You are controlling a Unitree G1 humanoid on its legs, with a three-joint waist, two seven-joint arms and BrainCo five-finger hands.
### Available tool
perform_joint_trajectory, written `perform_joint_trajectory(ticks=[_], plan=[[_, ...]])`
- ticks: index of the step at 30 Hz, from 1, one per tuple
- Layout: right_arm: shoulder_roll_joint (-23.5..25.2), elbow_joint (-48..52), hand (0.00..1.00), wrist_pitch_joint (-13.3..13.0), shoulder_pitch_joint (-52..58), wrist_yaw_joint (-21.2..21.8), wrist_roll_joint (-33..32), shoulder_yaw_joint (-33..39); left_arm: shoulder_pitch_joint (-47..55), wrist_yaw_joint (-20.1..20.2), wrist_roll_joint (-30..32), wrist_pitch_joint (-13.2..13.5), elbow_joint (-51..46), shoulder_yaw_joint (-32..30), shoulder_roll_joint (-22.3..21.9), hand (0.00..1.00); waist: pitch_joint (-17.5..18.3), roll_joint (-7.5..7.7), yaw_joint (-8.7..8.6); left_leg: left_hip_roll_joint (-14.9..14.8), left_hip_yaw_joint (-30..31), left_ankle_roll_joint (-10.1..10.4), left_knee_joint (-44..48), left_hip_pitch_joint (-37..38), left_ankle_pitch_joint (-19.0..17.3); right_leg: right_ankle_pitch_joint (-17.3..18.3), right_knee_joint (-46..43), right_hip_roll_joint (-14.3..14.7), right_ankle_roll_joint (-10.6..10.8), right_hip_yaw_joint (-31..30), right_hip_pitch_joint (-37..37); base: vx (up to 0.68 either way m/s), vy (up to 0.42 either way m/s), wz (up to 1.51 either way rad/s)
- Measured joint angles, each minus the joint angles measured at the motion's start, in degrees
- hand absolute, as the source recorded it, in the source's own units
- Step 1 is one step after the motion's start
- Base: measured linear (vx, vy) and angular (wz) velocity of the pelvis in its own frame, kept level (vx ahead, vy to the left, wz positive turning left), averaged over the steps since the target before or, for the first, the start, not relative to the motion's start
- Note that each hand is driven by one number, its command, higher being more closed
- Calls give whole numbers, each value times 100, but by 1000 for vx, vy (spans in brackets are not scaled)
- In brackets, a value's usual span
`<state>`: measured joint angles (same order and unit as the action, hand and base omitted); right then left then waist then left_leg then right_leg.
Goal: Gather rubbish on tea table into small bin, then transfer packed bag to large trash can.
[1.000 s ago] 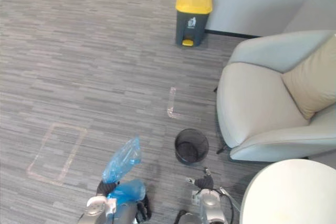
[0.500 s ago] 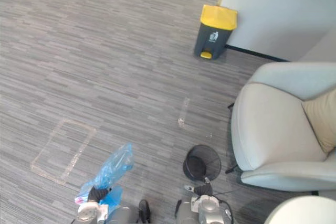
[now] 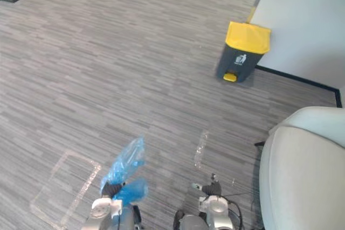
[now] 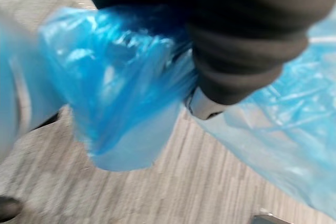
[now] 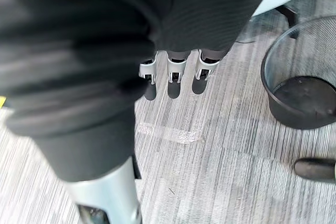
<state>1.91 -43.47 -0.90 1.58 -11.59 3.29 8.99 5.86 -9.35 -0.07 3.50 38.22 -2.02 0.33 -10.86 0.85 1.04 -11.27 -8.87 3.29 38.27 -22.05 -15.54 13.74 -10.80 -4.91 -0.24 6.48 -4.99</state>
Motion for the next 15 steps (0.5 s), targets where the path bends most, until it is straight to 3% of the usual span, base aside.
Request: perform_joint_trajectory(ticks=[1, 2, 4, 5, 9, 12, 13, 15], plan=[[-27, -23, 0, -3, -4, -17, 3, 14, 14, -5, -3, 3, 24, -65, -123, 100, 32, -196, 60, 32, 473, 231, -858, 67, 191, 212, -59, 42, 322, -197, 40, 301, 450, -98], [-19, -113, 0, 16, -17, -35, 3, 35, 59, -16, -4, 2, 147, -96, -221, 100, -16, -262, 179, 46, 607, 460, -840, 154, 529, 452, -264, 34, 477, -525, 49, 377, 522, -99], [155, -138, 0, 57, 80, -2, 24, -90, 63, -39, -4, -2, 180, -109, -92, 100, 154, 59, 198, 353, 312, 304, -772, 294, 140, 454, -590, -299, 531, -922, 203, 362, 377, -67], [155, -106, 0, 63, 132, 14, 70, -52, 69, -40, -4, -2, 182, -105, -87, 100, 191, 124, 225, 413, 94, 218, -726, 444, -52, 427, -941, -409, 539, -1095, 324, 317, 270, -66], [155, -15, 0, 49, 143, 34, 122, -46, 247, -48, -3, -10, 174, 86, 113, 100, 226, 158, 196, 427, -780, -42, -1044, 1408, -422, 91, -3074, -606, 1059, -1206, 1301, 390, 245, -97], [141, -63, 0, 66, 150, 30, 129, -15, 146, -48, -7, -15, 248, 176, 179, 100, 216, 150, 83, 405, -938, -52, -1669, 2065, -447, 386, -3845, -495, 567, -240, 2044, 408, 50, -41], [123, -161, 0, 60, 97, 32, 131, -23, 67, -46, -7, -16, 388, 191, 180, 100, 164, 65, 55, 313, -976, -36, -1956, 2403, -436, 514, -3769, -331, 303, 185, 2315, 455, -38, -41], [66, -302, 0, 60, -11, 42, 133, -86, -93, -44, -6, -14, 646, 191, 231, 100, 110, -40, -49, 179, -990, -8, -2273, 2844, -420, 484, -3128, 11, 42, 722, 2768, 591, -79, -28]])
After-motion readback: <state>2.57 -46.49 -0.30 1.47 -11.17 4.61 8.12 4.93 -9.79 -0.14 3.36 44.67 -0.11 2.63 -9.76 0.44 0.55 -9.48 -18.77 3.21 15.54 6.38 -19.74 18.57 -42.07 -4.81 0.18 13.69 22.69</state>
